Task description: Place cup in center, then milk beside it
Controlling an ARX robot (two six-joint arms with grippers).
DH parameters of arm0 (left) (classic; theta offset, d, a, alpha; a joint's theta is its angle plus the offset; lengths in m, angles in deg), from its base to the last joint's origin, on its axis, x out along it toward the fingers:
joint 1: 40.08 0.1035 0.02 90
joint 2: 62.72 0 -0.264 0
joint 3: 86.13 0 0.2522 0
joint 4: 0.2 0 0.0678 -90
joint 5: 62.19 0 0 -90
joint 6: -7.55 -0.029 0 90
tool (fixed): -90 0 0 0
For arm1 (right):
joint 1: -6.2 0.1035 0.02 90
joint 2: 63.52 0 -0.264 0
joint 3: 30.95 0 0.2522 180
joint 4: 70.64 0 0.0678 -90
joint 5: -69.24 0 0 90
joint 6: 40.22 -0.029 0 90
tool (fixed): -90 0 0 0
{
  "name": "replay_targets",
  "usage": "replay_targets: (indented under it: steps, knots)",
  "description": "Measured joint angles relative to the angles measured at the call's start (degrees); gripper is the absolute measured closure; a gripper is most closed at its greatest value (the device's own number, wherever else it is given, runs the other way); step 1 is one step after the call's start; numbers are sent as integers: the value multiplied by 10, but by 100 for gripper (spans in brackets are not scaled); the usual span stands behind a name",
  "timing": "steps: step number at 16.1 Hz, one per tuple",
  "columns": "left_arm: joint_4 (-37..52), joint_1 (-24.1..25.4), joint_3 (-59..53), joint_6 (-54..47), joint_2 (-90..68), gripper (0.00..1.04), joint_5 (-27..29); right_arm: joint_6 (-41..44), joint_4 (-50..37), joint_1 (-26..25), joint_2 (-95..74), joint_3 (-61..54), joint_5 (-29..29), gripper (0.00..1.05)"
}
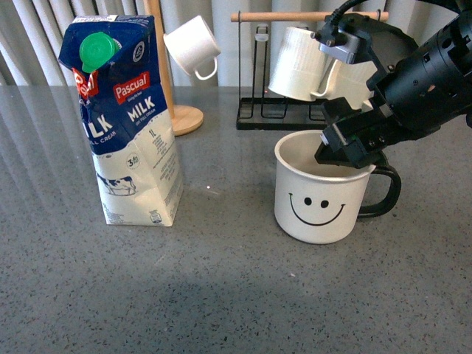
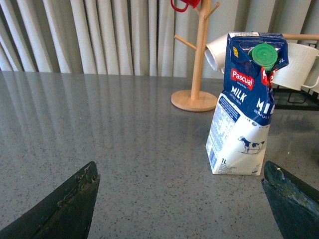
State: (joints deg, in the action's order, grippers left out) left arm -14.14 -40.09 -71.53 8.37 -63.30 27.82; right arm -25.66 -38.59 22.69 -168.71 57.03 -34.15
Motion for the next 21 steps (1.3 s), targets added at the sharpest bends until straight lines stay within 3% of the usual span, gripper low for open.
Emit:
replay_targets:
  steps: [4, 5, 15, 17, 18, 19, 20, 21]
  knots:
    - [0, 0, 0, 0, 0, 7, 0, -10, -15, -6, 47, 0, -15, 8]
    - [0, 0, 0, 0, 0, 7, 0, -13, -19, -8, 54, 0, -17, 5]
    - [0, 0, 0, 0, 0, 7, 0, -49, -99, -42, 153, -60, -19, 7]
    - [0, 0, 0, 0, 0, 7, 0, -89, -179, -75, 232, -146, -24, 7]
    - [0, 0, 0, 0, 0, 7, 0, -167, -294, -115, 429, -333, -17, 7]
    - [0, 0, 0, 0, 0, 7, 0, -157, -327, -158, 680, -545, 128, 39]
    - [0, 0, 0, 0, 0, 7, 0, -151, -259, -165, 874, -651, 134, 75]
    - [0, 0, 0, 0, 0, 7, 0, -149, -257, -165, 906, -678, 134, 103]
